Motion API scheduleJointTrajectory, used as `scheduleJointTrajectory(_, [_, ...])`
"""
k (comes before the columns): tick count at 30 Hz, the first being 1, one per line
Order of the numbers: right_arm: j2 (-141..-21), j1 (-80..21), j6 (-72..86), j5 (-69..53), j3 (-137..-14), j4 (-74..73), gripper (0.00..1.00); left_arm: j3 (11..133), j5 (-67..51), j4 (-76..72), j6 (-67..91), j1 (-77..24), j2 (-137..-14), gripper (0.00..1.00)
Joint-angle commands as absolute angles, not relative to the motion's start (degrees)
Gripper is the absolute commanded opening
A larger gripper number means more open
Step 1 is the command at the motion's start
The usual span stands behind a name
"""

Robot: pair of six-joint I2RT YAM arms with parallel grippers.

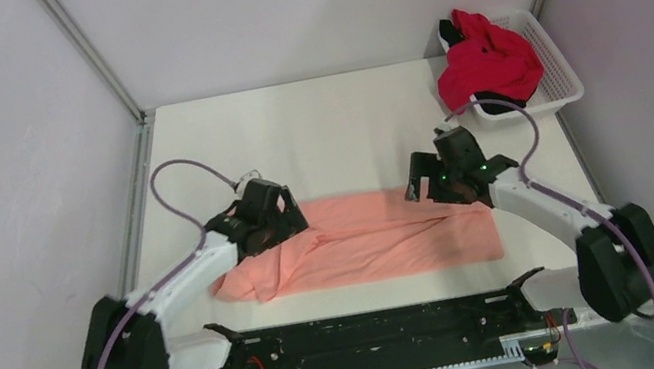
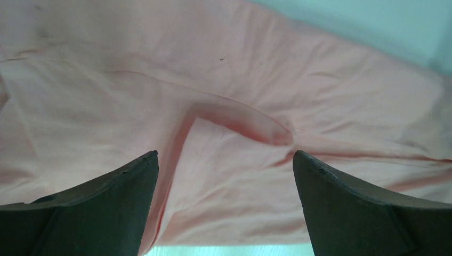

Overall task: Fold and stack the t-shirts
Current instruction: Fold the other side of the tshirt into a rectangle, then rotate the tshirt 85 degree

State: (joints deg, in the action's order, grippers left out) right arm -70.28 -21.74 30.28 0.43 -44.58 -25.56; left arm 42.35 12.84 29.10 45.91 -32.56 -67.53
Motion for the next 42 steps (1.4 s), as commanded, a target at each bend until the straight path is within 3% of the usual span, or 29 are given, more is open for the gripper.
scheduleJointTrajectory(1, [-77.6, -22.2, 29.1, -8.5, -44.9, -16.1, 0.99, 44.4, 4.4, 23.8, 44.8, -30.7, -75.5, 1.00])
scheduleJointTrajectory(6, [-79.0, -22.3, 29.1, -6.4, -45.2, -17.4, 0.99, 43.1, -2.1, 22.2, 44.8, -31.7, -77.0, 1.00])
scheduleJointTrajectory(13, [-76.5, -22.0, 28.5, -2.0, -45.2, -20.1, 1.00, 39.1, -15.6, 21.6, 39.5, -42.9, -66.1, 1.00])
scheduleJointTrajectory(17, [-75.9, -21.5, 28.2, -2.0, -45.2, -20.3, 0.99, 35.1, -23.6, 21.7, 36.8, -44.0, -62.1, 1.00])
scheduleJointTrajectory(21, [-75.7, -21.3, 27.7, -1.8, -45.2, -20.3, 0.99, 35.6, -17.3, 23.2, 35.1, -43.9, -58.2, 1.00])
scheduleJointTrajectory(27, [-75.8, -21.1, 27.5, -1.5, -45.2, -19.7, 0.99, 39.9, 4.3, 25.5, 36.9, -41.0, -56.5, 1.00])
scheduleJointTrajectory(35, [-80.3, -21.7, 27.5, -2.6, -45.2, -15.0, 0.99, 37.8, 7.3, 15.9, 47.0, -24.8, -72.3, 1.00])
scheduleJointTrajectory(42, [-84.2, -23.6, 28.3, -4.5, -45.0, -17.6, 0.99, 58.4, 1.0, 12.3, 46.8, -17.5, -101.4, 1.00])
